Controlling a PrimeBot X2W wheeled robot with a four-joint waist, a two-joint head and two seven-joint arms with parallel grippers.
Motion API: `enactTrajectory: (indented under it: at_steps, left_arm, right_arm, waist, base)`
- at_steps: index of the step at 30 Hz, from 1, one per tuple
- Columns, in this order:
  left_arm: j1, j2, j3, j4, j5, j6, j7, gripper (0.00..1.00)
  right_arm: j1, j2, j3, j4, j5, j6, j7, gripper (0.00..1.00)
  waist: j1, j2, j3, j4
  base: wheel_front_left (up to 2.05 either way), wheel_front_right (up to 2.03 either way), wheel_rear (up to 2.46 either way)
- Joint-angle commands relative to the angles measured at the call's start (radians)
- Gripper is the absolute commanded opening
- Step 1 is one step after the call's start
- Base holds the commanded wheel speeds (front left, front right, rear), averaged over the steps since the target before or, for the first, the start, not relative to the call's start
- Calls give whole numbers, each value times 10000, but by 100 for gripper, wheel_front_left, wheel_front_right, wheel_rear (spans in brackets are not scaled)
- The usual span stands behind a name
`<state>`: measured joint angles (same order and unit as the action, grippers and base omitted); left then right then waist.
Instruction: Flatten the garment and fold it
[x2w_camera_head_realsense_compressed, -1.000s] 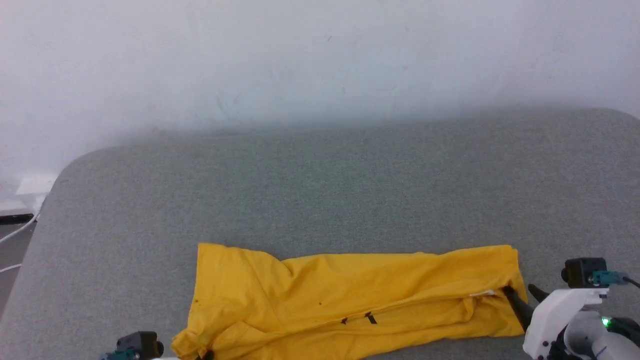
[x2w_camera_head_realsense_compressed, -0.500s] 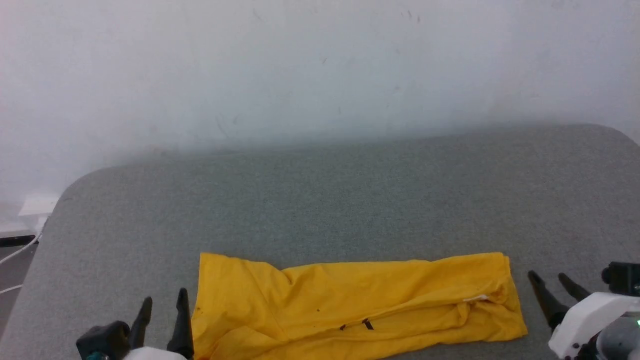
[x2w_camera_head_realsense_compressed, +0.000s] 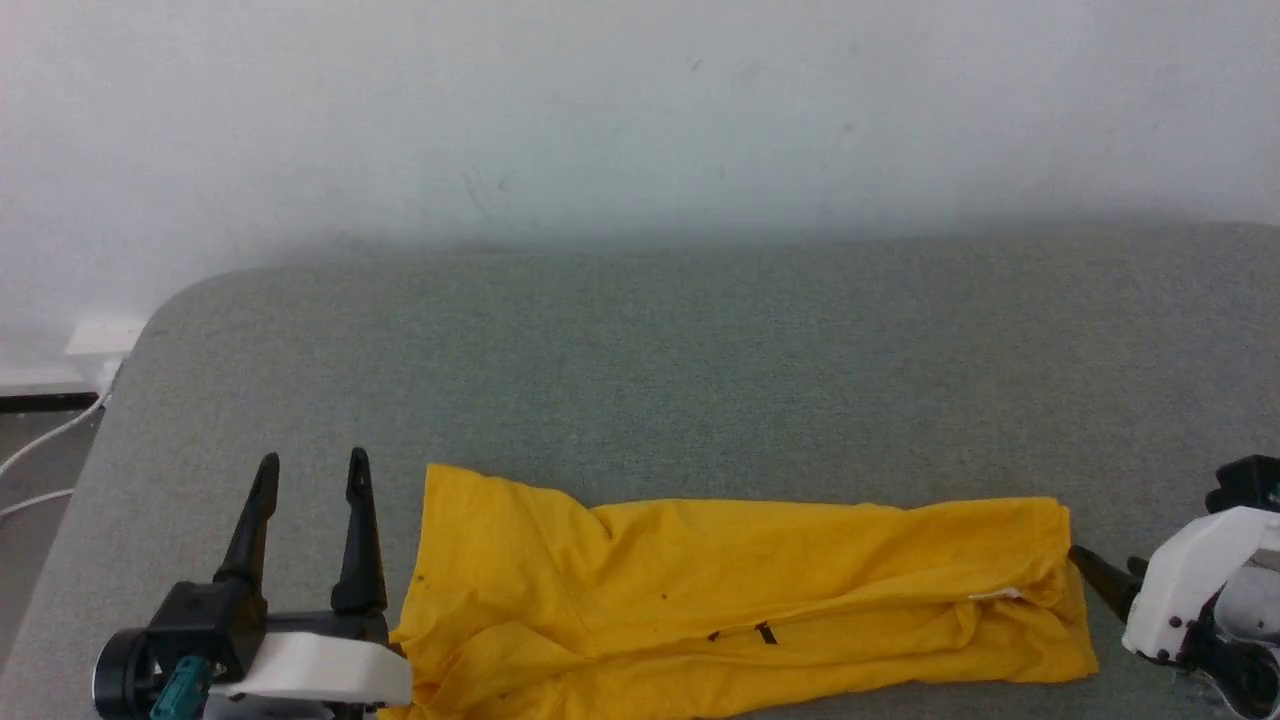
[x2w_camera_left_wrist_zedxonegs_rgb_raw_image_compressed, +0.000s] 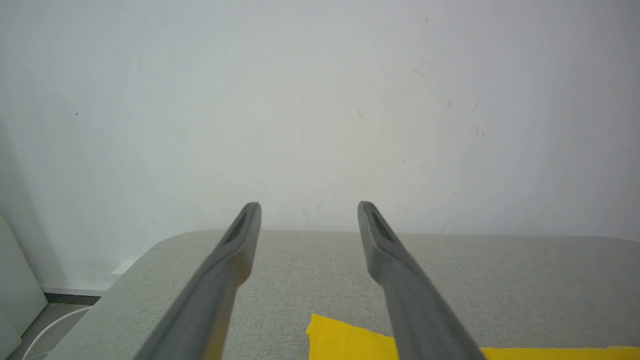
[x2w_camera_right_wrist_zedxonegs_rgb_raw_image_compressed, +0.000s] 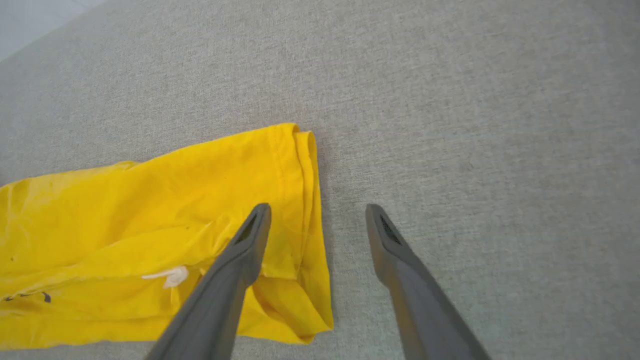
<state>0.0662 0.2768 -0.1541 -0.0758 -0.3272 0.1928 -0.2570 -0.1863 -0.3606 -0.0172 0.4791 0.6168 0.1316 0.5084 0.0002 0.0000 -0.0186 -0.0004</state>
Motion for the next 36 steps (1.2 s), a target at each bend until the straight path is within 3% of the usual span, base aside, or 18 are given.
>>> enactTrajectory:
  at_steps: [1, 6, 10, 11, 12, 13, 18, 27, 34, 36]
  left_arm:
    - [-118, -84, 95, -120, 172, -114, -45, 100]
    - [-101, -338, 232, -233, 541, -497, -46, 100]
    - [-62, -539, 317, -159, 713, -727, -46, 100]
    - [-46, -561, 318, -101, 769, -777, -46, 100]
    - [-45, -586, 331, -67, 818, -824, -46, 100]
    - [-42, -611, 355, -45, 862, -863, -46, 100]
    - [139, -667, 478, 59, 1121, -977, -46, 100]
    - [822, -714, 664, 337, 1161, -1097, -47, 100]
    - [1143, -737, 646, 451, 1145, -1068, -47, 100]
    - [1157, -743, 579, 496, 1158, -1081, -47, 100]
  right_arm:
    - [-225, 109, 42, 134, 94, -9, 159, 100]
    - [-484, 405, 227, 908, 394, -9, 1054, 100]
    - [-325, 698, 517, 1593, 775, -9, 2455, 100]
    - [-297, 752, 575, 1678, 871, -9, 2751, 44]
    - [-281, 784, 625, 1718, 928, -9, 2961, 30]
    - [-284, 800, 653, 1718, 974, -9, 3084, 0]
    - [-414, 697, 714, 1517, 1102, -9, 3184, 0]
    - [-235, -134, 607, 284, 1092, -9, 2207, 0]
    - [537, -724, -599, -276, 962, -9, 2252, 0]
    - [923, -885, -1642, -360, 744, -9, 2379, 0]
  waist:
    - [-2, 0, 352, 352]
    - [-2, 0, 610, 665]
    - [-2, 0, 682, 789]
    - [-2, 0, 684, 802]
    - [-2, 0, 672, 801]
    - [-2, 0, 656, 795]
    - [-2, 0, 392, 689]
    - [-2, 0, -413, 496]
    - [-2, 0, -653, 261]
    - [-2, 0, -709, 191]
  base:
    - [0, 0, 0]
    - [0, 0, 0]
    - [0, 0, 0]
    - [0, 0, 0]
    - [0, 0, 0]
    - [0, 0, 0]
    - [0, 0, 0]
    - [0, 0, 0]
    - [0, 0, 0]
    - [0, 0, 0]
